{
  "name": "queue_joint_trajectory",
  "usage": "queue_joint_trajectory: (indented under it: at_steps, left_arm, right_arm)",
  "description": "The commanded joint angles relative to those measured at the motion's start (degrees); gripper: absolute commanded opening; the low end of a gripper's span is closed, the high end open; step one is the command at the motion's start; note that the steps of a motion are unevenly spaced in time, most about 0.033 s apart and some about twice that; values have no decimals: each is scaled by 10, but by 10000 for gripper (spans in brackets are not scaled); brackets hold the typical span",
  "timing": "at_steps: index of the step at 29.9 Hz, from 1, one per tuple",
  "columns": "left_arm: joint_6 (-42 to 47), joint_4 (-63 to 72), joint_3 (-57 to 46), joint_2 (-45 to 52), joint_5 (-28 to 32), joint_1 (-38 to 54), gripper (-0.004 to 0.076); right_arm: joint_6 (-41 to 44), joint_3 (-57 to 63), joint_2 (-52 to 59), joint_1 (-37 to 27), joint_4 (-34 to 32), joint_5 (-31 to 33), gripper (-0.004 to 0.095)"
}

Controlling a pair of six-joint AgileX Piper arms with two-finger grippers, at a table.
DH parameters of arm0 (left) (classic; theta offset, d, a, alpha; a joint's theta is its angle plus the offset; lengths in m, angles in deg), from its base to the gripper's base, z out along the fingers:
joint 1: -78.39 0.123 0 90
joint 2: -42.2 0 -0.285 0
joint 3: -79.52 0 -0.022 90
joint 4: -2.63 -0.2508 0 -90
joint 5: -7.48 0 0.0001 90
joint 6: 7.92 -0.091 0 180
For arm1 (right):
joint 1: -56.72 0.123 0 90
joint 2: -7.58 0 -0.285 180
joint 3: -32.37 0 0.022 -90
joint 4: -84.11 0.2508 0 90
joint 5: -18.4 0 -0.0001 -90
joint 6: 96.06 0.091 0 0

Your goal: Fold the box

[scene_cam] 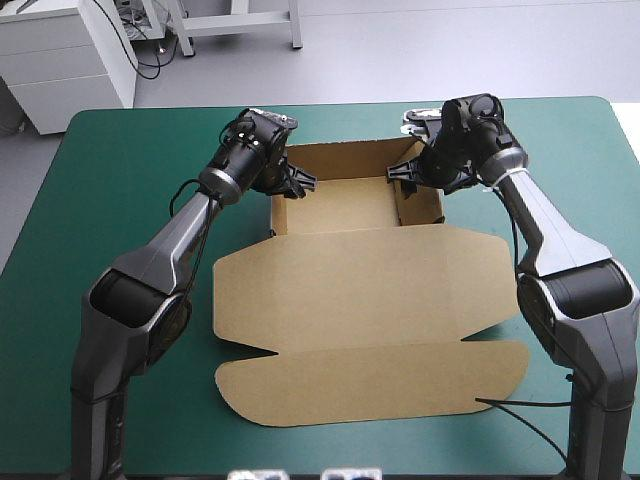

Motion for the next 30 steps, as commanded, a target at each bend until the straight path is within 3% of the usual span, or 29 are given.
queue_joint_trajectory:
  at_steps: [1, 15, 17, 19, 23, 30]
  left_arm:
    - [1, -12, 51, 35, -30, -5, 530]
    - [1, -21, 167, 103, -30, -5, 522]
    - [1, -10, 167, 132, -30, -5, 470]
    - [-2, -4, 167, 160, -30, -5, 358]
    - [-56, -1, 167, 205, -31, -5, -1]
    - [-93, 47, 149, 288, -31, -5, -8]
  right_arm:
    - [2, -57, 34, 0, -11, 0, 690]
    - [5, -109, 95, -4, -23, 7, 690]
    - [5, -109, 118, -4, -25, 7, 689]
    - [7, -109, 140, -4, -25, 7, 688]
    - [8, -108, 173, -4, -33, 7, 688]
    - [8, -107, 180, -4, -25, 7, 688]
